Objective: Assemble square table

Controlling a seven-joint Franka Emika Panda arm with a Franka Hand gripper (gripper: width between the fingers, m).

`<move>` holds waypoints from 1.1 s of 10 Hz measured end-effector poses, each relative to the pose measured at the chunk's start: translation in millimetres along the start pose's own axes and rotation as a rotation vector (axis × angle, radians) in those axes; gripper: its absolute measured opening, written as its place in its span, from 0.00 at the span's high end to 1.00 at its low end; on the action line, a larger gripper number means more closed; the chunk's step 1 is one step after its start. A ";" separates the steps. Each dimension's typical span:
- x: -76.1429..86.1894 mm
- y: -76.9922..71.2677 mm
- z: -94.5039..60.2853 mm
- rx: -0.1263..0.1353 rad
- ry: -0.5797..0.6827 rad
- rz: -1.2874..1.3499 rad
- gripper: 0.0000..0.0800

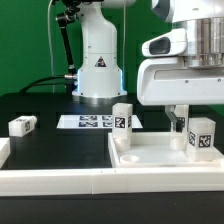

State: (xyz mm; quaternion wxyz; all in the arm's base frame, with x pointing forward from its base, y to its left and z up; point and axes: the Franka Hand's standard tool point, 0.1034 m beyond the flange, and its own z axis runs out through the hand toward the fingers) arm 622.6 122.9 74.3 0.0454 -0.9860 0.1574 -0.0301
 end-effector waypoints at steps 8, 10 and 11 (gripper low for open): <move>1.1 4.0 0.4 -0.011 0.002 -0.247 0.64; 1.4 4.5 0.4 -0.011 0.002 -0.227 0.63; 1.3 4.5 0.4 -0.010 0.002 -0.208 0.63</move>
Offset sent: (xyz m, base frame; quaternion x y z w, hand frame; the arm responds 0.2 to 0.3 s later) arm -0.0031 0.0027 0.0003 -0.0108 0.0130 -0.1310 0.9912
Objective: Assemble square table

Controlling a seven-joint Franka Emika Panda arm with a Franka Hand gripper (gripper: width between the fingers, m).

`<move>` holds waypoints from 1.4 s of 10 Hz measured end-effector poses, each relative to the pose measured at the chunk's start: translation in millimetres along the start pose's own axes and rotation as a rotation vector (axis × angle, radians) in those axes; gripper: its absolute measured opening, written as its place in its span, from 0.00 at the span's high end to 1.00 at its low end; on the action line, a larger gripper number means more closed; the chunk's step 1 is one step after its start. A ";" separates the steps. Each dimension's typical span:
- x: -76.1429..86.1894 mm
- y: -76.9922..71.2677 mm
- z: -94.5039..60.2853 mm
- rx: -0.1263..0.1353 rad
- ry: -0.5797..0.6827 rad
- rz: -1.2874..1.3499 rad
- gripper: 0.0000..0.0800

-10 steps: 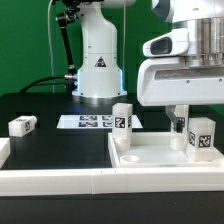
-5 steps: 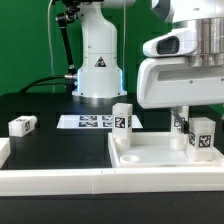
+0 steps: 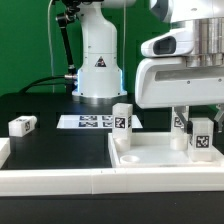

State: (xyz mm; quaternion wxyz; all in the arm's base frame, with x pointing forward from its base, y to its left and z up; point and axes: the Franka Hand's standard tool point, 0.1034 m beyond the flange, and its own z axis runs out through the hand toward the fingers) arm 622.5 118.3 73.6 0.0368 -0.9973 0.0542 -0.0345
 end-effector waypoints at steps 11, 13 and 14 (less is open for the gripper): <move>0.2 7.2 -0.6 -0.005 -0.028 1.107 0.63; 0.1 7.1 -0.1 -0.005 -0.029 1.203 0.63; -0.3 5.9 0.0 -0.006 -0.029 1.270 0.63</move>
Offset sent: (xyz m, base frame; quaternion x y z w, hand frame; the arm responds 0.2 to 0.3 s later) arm -0.0017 0.0006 -0.0007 -0.0147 -0.0038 0.2976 0.9546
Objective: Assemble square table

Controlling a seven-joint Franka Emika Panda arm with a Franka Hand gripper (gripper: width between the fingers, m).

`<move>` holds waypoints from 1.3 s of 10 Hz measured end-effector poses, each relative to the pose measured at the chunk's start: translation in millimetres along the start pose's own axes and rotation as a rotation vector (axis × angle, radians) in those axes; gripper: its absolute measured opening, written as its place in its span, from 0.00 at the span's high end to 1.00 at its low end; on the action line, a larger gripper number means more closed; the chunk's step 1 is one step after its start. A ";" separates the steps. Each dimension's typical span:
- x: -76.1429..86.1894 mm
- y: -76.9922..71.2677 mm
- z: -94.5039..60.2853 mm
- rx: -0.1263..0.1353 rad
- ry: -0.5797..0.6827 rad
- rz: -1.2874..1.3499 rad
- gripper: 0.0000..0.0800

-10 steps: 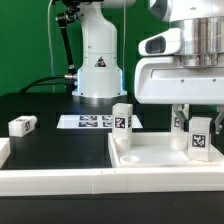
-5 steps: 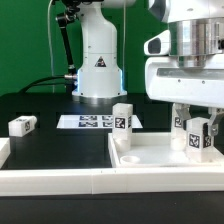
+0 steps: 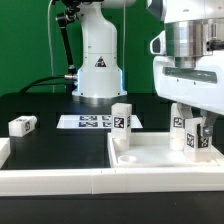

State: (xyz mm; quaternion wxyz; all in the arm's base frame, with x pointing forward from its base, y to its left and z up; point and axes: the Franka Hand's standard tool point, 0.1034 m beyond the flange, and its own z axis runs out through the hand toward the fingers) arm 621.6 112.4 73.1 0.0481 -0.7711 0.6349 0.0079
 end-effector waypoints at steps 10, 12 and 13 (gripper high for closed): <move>-5.5 -0.9 0.4 0.004 0.001 -0.366 0.19; -5.4 -0.9 0.4 0.004 0.001 -0.518 0.19; -6.5 -0.7 0.5 0.002 0.003 -0.613 0.19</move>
Offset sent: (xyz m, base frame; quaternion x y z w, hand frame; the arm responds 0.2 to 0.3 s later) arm 0.0000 0.0000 0.0000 0.0000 0.0000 0.0000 1.0000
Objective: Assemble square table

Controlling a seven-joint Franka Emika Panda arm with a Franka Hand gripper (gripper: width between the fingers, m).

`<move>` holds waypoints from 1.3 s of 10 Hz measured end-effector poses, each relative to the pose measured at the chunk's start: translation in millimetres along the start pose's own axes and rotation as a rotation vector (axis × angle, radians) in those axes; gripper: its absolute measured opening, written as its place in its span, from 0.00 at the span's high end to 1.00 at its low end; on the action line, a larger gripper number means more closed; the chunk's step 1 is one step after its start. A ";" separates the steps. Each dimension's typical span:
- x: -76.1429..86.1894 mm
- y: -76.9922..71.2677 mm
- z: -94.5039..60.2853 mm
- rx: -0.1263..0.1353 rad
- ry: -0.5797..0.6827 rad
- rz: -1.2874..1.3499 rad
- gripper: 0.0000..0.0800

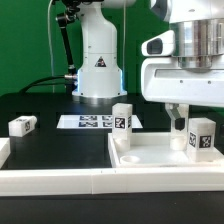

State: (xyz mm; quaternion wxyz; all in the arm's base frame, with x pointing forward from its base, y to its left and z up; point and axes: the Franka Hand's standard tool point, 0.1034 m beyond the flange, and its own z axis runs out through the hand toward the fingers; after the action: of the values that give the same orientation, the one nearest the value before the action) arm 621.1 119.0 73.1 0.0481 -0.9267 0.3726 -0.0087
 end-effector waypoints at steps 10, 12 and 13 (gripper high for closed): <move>1.1 1.1 0.2 -0.031 0.014 -0.757 0.19; 2.7 2.3 0.0 -0.038 0.016 -0.833 0.33; 2.7 2.3 0.1 -0.038 0.016 -0.829 0.50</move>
Offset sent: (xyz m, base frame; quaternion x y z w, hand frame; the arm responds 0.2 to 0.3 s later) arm -0.0036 0.0051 0.0002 0.0056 0.0024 -0.2231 0.9748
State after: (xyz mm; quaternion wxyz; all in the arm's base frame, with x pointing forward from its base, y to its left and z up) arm 621.4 115.6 72.8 0.0204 -0.9989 -0.0314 -0.0275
